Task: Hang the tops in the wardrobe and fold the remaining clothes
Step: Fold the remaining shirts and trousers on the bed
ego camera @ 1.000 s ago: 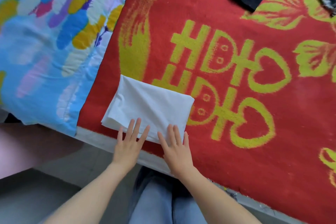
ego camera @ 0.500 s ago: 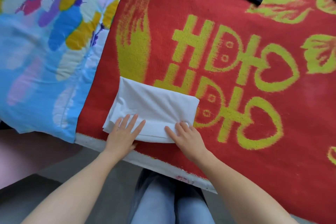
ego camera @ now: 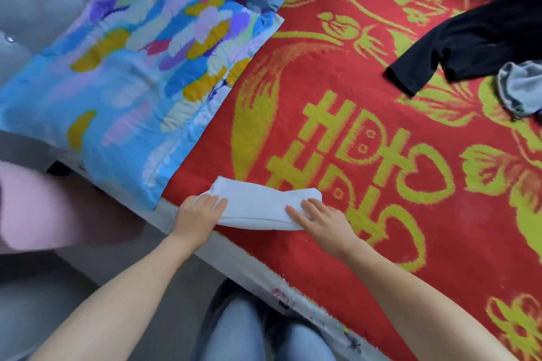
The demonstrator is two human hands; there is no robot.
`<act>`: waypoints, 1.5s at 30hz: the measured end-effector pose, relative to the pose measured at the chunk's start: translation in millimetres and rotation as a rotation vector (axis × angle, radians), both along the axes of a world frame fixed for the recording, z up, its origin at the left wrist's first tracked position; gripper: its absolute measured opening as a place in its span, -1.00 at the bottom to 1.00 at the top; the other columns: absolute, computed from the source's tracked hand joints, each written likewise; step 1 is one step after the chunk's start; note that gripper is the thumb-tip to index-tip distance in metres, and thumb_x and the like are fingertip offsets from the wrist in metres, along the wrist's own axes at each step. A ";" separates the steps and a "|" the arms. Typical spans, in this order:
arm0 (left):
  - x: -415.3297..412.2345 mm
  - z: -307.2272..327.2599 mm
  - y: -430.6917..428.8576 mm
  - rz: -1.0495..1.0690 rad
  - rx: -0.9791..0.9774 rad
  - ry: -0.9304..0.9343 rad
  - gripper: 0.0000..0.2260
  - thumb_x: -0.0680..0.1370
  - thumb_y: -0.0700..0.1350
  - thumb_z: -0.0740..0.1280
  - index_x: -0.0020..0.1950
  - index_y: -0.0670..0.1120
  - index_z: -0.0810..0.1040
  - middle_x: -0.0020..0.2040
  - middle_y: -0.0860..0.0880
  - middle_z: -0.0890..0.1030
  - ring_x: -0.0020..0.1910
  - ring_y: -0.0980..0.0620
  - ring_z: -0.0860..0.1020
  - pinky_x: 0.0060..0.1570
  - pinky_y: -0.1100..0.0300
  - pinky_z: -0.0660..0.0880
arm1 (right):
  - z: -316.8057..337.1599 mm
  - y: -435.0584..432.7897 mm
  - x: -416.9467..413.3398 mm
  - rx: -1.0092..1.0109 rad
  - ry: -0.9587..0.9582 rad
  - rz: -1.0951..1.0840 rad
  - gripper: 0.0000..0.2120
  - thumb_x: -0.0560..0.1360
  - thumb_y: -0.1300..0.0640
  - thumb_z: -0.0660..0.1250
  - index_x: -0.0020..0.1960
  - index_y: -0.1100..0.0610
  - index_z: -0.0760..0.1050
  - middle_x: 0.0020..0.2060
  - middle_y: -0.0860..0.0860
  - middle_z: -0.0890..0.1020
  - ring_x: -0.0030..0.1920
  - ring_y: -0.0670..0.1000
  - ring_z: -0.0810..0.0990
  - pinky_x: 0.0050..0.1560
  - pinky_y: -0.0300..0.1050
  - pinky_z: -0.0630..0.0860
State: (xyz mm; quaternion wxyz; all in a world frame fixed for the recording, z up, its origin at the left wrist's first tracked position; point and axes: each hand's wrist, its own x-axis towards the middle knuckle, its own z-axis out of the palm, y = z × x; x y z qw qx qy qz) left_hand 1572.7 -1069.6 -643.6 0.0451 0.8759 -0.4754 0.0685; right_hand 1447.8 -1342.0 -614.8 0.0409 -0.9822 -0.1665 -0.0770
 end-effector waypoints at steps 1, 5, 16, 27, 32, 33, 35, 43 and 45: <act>-5.4 13.4 10.0 0.031 0.020 -0.006 -0.55 0.17 -0.36 0.25 0.02 -0.12 0.38 -0.26 -0.09 0.61 -0.31 -0.09 0.60 -0.44 0.13 0.46 | 11.0 3.1 6.0 0.003 0.001 0.055 -0.41 0.21 0.29 0.39 0.21 0.12 0.32 -0.24 0.11 0.60 -0.23 0.13 0.63 -0.61 -0.20 0.38; -49.4 84.7 67.2 0.285 -0.011 -0.122 -0.66 0.25 -0.29 0.21 0.01 -0.11 0.38 -0.27 -0.07 0.61 -0.32 -0.07 0.61 -0.41 0.16 0.49 | 64.0 39.0 27.3 -0.014 -0.063 0.258 -0.28 0.10 0.33 0.48 0.22 0.12 0.34 -0.09 0.09 0.44 -0.20 0.09 0.63 -0.58 -0.22 0.33; -255.7 209.2 243.4 1.060 0.086 -0.254 -0.74 0.30 -0.23 0.15 -0.05 -0.03 0.39 -0.31 0.03 0.59 -0.35 -0.02 0.57 -0.41 0.14 0.40 | 176.7 260.0 30.3 0.076 -0.291 0.993 -0.32 0.16 0.21 0.33 0.28 0.13 0.30 -0.04 0.09 0.37 -0.09 0.09 0.60 -0.54 -0.25 0.48; -442.9 216.1 403.3 1.376 0.140 -0.271 -0.79 0.29 -0.17 0.18 -0.10 -0.03 0.44 -0.33 0.01 0.57 -0.40 -0.04 0.55 -0.45 0.16 0.46 | 178.1 482.4 -84.2 0.035 -0.306 1.288 -0.44 0.22 0.28 0.23 0.23 0.10 0.34 -0.07 0.07 0.37 -0.13 0.07 0.61 -0.53 -0.25 0.47; -507.6 213.2 486.2 1.435 0.220 -0.226 -0.81 0.27 -0.17 0.19 -0.19 -0.04 0.54 -0.42 0.02 0.53 -0.45 -0.02 0.53 -0.47 0.20 0.44 | 174.4 572.5 -151.1 -0.107 -0.086 1.270 0.03 -0.21 0.08 0.65 0.21 0.09 0.34 -0.11 0.05 0.58 -0.24 0.00 0.66 -0.57 -0.28 0.42; -509.5 212.3 496.1 1.423 0.226 -0.210 -0.80 0.27 -0.18 0.19 -0.24 -0.04 0.58 -0.43 0.01 0.52 -0.46 -0.02 0.53 -0.46 0.20 0.44 | 179.1 580.0 -156.3 -0.119 -0.071 1.251 0.06 -0.25 0.04 0.65 0.20 0.08 0.34 -0.17 0.02 0.63 -0.26 -0.02 0.66 -0.57 -0.29 0.42; -528.2 204.9 527.6 1.437 0.237 -0.154 -0.79 0.27 -0.18 0.20 -0.27 -0.04 0.62 -0.44 0.01 0.52 -0.45 -0.03 0.53 -0.45 0.19 0.44 | 175.8 612.7 -174.0 -0.107 -0.026 1.234 0.06 -0.26 0.06 0.65 0.20 0.08 0.34 -0.21 0.00 0.65 -0.29 -0.02 0.65 -0.57 -0.28 0.41; -523.6 165.2 600.2 1.402 0.161 -0.141 -0.79 0.29 -0.18 0.17 -0.31 -0.05 0.60 -0.48 0.00 0.49 -0.48 -0.04 0.51 -0.48 0.21 0.41 | 134.1 686.9 -173.7 -0.038 0.052 1.202 -0.20 -0.03 0.28 0.56 0.17 0.15 0.35 -0.19 0.03 0.67 -0.27 0.04 0.66 -0.55 -0.25 0.48; -513.7 149.7 615.5 1.389 0.142 -0.128 -0.76 0.29 -0.20 0.13 -0.32 -0.07 0.61 -0.49 0.00 0.50 -0.49 -0.04 0.52 -0.49 0.22 0.42 | 119.2 701.4 -166.8 -0.041 0.084 1.160 -0.28 -0.01 0.28 0.46 0.14 0.15 0.35 -0.23 0.02 0.66 -0.29 0.04 0.65 -0.57 -0.26 0.44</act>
